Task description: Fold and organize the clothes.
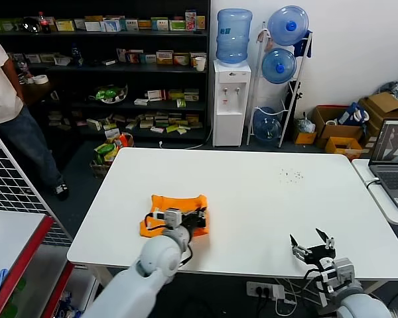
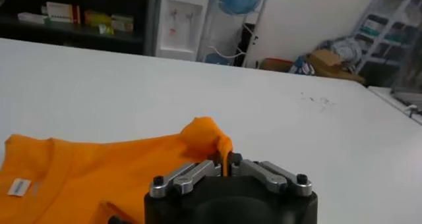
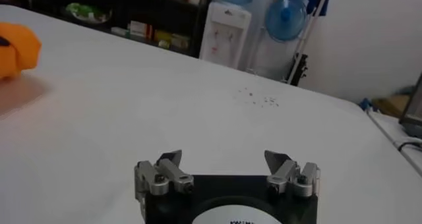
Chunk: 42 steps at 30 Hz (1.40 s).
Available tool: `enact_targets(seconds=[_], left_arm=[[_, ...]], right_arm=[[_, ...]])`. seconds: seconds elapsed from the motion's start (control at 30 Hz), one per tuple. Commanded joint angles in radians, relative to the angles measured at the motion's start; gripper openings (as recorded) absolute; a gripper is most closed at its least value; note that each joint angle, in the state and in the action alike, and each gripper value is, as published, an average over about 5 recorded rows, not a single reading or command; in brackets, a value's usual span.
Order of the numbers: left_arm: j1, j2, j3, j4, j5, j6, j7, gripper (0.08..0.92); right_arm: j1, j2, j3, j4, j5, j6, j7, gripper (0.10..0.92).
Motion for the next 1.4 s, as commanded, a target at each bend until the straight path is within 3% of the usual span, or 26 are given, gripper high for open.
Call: enact_targets(seconds=[0.03,0.2,0.37,0.53,0.63,0.77,0.87,1.07,1.23,1.4], left_arm=[[-0.047,-0.380,0.055,0.255,0.200,-0.103,-0.006,0.130],[-0.033,-0.371,0.083,0.217,0.192,-0.159,0.040,0.135],[0.007,-0.283,0.109,0.102,0.155,-0.254,0.084,0.238],[0.057,-0.158,0.041,-0.025,0.162,-0.371,0.145,0.386],[0.104,-0.039,-0.019,-0.090,0.203,-0.427,0.186,0.472],[0.214,0.120,-0.126,-0.124,0.313,-0.495,0.244,0.585],[0.294,0.176,-0.208,-0.123,0.361,-0.512,0.261,0.672],[0.378,0.161,-0.352,-0.038,0.492,-0.621,0.299,0.809],[0.410,0.058,-0.460,0.022,0.636,-0.712,0.331,0.822],[0.421,0.005,-0.521,0.047,0.787,-0.819,0.335,0.823]], right_arm=[[-0.063,-0.008,0.088,0.003,0.003,0.020,-0.008,0.823],[-0.065,-0.014,0.103,0.000,0.010,0.022,-0.005,0.823],[-0.039,0.003,0.107,-0.013,0.015,0.026,-0.013,0.823],[0.006,0.066,0.145,-0.030,-0.082,0.042,-0.128,0.823],[0.038,0.125,0.182,-0.026,-0.148,0.036,-0.202,0.823],[0.060,0.192,0.209,-0.018,-0.185,0.034,-0.241,0.823],[0.069,0.232,0.219,-0.018,-0.188,0.034,-0.249,0.823],[0.089,0.302,0.251,-0.047,-0.276,0.071,-0.259,0.823],[0.099,0.373,0.270,-0.039,-0.327,0.106,-0.269,0.823],[0.093,0.419,0.266,-0.024,-0.316,0.119,-0.269,0.823]])
